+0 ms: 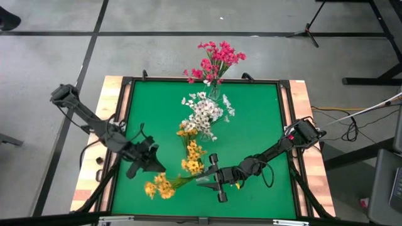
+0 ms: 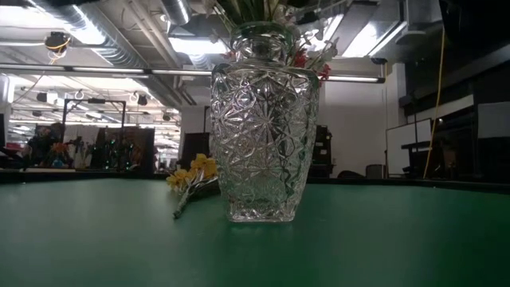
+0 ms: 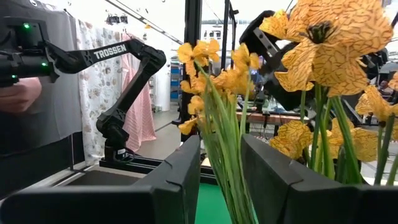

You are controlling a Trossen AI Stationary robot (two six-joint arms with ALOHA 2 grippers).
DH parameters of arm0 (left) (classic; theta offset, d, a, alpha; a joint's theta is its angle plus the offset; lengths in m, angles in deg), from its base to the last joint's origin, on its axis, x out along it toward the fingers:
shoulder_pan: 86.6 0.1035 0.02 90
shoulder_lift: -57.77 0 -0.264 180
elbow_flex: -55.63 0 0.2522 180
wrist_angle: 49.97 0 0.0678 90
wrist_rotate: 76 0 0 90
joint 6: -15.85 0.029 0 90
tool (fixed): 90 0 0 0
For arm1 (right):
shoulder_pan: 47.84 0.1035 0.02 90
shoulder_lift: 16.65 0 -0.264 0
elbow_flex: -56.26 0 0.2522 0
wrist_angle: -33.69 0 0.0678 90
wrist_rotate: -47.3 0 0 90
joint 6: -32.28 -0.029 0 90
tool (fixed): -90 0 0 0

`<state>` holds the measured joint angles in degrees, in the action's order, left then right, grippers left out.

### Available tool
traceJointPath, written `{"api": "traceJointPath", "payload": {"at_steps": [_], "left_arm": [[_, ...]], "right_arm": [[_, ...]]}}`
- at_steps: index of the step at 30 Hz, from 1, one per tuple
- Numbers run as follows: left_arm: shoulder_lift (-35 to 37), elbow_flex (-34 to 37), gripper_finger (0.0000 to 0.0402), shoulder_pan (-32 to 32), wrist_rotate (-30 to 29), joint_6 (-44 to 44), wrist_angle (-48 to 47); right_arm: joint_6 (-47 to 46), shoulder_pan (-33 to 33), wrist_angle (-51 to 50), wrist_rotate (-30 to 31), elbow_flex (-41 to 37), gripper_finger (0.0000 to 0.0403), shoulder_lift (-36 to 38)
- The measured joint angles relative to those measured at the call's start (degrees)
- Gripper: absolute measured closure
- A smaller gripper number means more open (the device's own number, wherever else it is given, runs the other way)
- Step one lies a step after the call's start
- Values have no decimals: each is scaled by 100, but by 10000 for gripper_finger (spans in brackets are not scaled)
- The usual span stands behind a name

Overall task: Sort flowers into vase by color
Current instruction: Put the bottom yellow flowers into the bottom transparent vase

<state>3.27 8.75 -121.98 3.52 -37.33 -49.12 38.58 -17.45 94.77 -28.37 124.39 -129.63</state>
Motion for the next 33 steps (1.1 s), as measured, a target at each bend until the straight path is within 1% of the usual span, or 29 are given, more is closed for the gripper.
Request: {"api": "traceJointPath", "payload": {"at_steps": [3, 6, 8, 11, 14, 17, 21, 25, 28, 33], "left_arm": [[243, 0, 401, 67, 166, -68, -660], [469, 0, 401, -2, 20, -267, -1613], [545, 0, 401, -48, -103, -558, -2243], [509, 4, 401, -104, -138, -1100, -3104], [274, 4, 401, -156, -133, -1379, -3171], [-55, 2, 401, -187, 89, -1398, -2643], [-575, 2, 401, -194, 564, -1474, -1863], [-959, 2, 401, -155, 853, -1545, -976], [-1080, 2, 401, -87, 1102, -1572, -105], [-1075, 2, 402, -4, 1434, -1574, 1189]], "right_arm": [[-1, 2, 0, 0, 0, 286, 0], [0, 2, 2, 0, 0, 286, 0], [0, 2, 1, 0, 0, 286, 0], [0, 2, 4, 0, 0, 286, 0], [0, 0, 4, 0, 0, 286, 0], [-1, 0, 4, 0, 0, 286, 0], [-2, 0, 7, 0, 0, 286, 0], [-1, 0, 4, 0, -2, 286, 0], [0, 0, 4, 0, -2, 286, 0], [0, 0, 4, -2, -2, 286, 0]]}}
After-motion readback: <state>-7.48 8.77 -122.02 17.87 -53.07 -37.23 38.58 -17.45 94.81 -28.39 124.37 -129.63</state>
